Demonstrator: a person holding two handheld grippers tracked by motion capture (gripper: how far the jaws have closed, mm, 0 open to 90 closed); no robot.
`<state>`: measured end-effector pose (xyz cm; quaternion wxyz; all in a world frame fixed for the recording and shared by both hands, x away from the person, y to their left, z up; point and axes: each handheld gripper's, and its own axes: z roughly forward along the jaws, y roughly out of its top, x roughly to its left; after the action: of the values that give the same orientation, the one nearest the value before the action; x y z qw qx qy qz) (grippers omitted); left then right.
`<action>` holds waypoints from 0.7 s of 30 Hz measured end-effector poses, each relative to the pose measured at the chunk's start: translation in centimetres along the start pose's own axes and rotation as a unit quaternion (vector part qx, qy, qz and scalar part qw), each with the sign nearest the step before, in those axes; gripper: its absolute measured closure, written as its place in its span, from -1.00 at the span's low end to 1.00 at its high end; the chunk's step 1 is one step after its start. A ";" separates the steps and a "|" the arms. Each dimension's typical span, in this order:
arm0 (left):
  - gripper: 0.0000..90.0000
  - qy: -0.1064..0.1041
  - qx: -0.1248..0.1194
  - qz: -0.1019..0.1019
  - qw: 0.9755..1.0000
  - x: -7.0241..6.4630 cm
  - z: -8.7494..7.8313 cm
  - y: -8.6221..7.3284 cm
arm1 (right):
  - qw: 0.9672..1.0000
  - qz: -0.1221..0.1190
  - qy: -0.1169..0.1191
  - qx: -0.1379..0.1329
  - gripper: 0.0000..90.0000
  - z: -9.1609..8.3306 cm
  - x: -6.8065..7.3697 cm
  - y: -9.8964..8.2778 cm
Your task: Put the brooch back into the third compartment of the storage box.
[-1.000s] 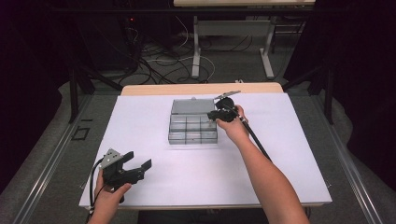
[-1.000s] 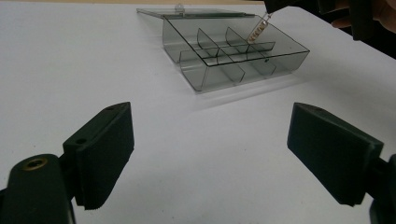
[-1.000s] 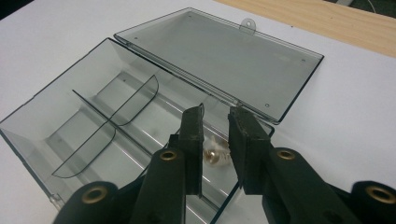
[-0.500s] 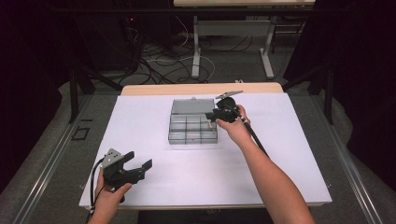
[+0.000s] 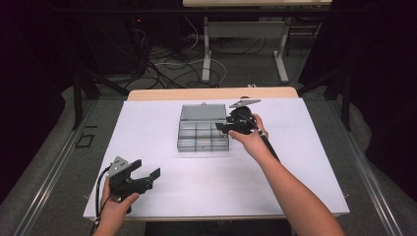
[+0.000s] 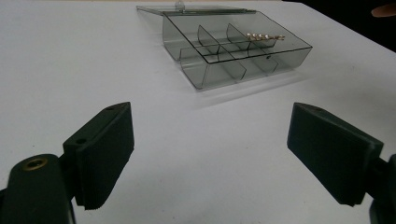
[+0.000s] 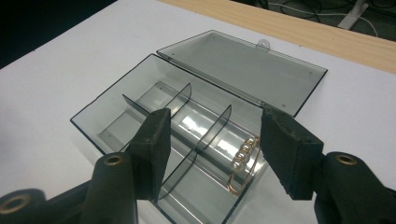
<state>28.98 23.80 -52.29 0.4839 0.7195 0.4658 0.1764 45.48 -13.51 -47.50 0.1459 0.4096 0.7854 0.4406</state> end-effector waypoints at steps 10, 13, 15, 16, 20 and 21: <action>-0.67 0.000 0.001 0.001 1.000 0.0 0.0 0.0 | 1.000 0.011 0.008 -0.020 -0.22 -2.4 0.3 -1.5; -0.67 0.001 0.003 -0.001 1.000 0.0 0.0 0.0 | 1.000 0.010 0.007 -0.026 -0.29 -3.3 0.4 -2.1; -0.67 0.002 0.003 -0.001 1.000 0.0 0.0 0.0 | 1.000 0.009 0.004 -0.027 -0.40 -3.9 0.5 -2.5; -0.67 0.002 0.003 -0.001 1.000 0.0 0.1 0.0 | 1.000 0.007 0.003 -0.029 -0.41 -4.2 0.5 -2.7; -0.67 0.003 0.001 -0.001 1.000 -0.1 0.1 0.0 | 0.999 0.007 0.003 -0.035 -0.48 -5.3 0.6 -3.6; -0.67 0.003 0.001 -0.001 1.000 -0.1 0.1 0.0 | 0.999 0.006 0.000 -0.036 -0.49 -5.5 0.7 -3.8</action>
<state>29.01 23.67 -52.33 0.4821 0.7191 0.4679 0.1776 39.82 -17.19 -47.38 0.1583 0.4088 0.7663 0.4697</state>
